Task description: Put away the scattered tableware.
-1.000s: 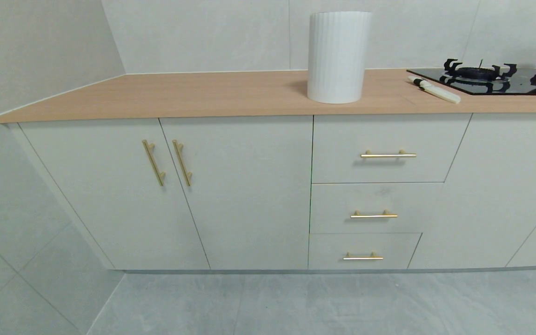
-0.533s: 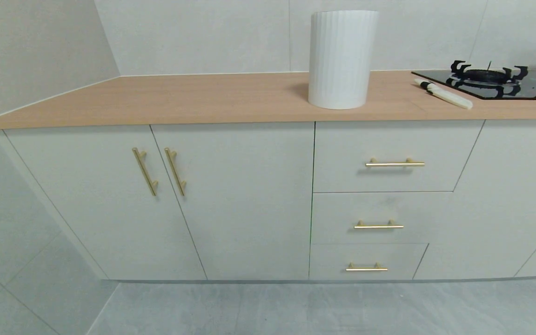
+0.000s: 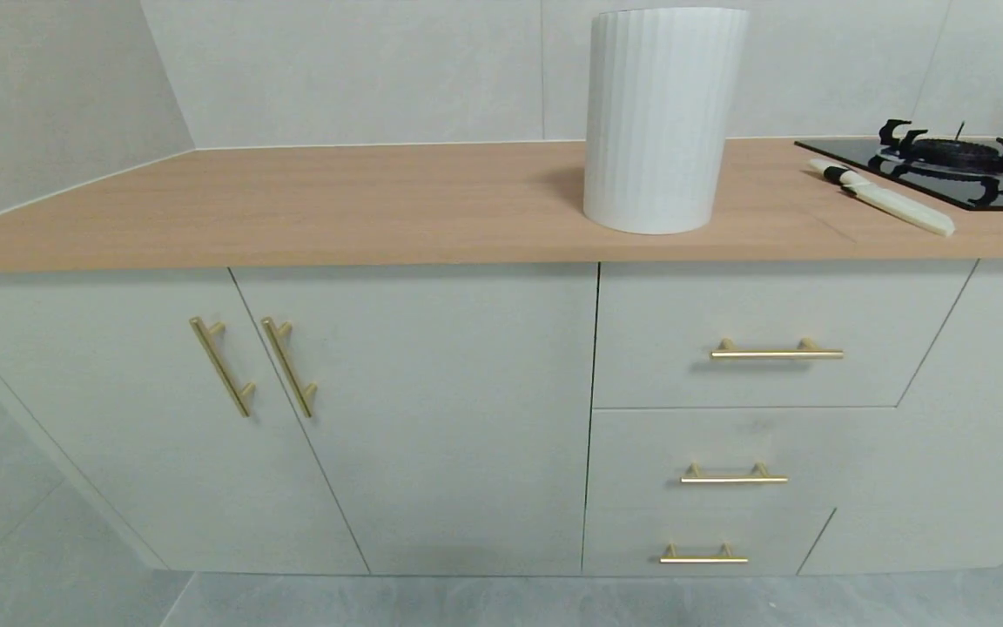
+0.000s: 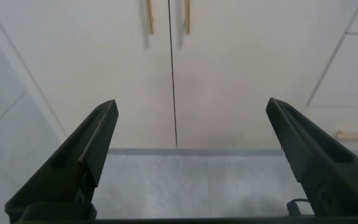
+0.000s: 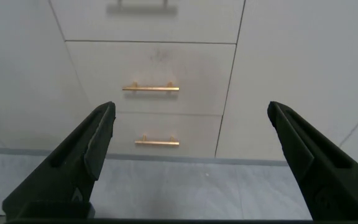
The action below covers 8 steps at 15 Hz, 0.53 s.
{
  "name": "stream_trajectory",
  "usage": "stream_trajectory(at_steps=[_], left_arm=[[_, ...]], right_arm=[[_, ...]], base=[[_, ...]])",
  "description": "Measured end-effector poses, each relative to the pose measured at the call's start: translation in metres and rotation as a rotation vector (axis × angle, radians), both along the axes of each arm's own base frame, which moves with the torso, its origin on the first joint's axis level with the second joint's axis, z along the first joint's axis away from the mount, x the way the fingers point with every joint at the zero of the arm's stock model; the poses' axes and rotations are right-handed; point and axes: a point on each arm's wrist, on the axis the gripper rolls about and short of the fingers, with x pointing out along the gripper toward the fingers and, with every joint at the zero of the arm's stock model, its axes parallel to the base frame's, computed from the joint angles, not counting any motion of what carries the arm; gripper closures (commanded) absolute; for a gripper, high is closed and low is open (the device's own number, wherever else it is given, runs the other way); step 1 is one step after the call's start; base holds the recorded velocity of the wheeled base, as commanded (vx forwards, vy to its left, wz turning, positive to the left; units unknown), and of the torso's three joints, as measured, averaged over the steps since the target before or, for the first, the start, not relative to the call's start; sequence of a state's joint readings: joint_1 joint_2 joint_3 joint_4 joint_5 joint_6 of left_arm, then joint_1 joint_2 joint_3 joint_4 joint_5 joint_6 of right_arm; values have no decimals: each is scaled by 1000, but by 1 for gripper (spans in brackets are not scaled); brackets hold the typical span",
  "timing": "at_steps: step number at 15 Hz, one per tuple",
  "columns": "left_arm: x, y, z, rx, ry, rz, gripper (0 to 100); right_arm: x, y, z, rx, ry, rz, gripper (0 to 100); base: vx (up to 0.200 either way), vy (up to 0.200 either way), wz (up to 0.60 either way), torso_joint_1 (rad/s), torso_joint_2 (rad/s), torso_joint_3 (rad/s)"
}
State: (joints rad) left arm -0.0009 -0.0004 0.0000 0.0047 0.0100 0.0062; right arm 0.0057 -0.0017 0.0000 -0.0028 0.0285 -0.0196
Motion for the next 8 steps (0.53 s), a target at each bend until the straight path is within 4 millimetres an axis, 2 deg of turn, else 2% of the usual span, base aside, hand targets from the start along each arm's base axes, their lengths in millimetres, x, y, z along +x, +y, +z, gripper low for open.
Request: stream_trajectory(at_steps=[8], left_arm=[[0, 0, 0, 0, 0, 0, 0]], right_arm=[[0, 0, 0, 1, 0, 0, 0]], base=[[200, 0, 0, 4, 2, 2]])
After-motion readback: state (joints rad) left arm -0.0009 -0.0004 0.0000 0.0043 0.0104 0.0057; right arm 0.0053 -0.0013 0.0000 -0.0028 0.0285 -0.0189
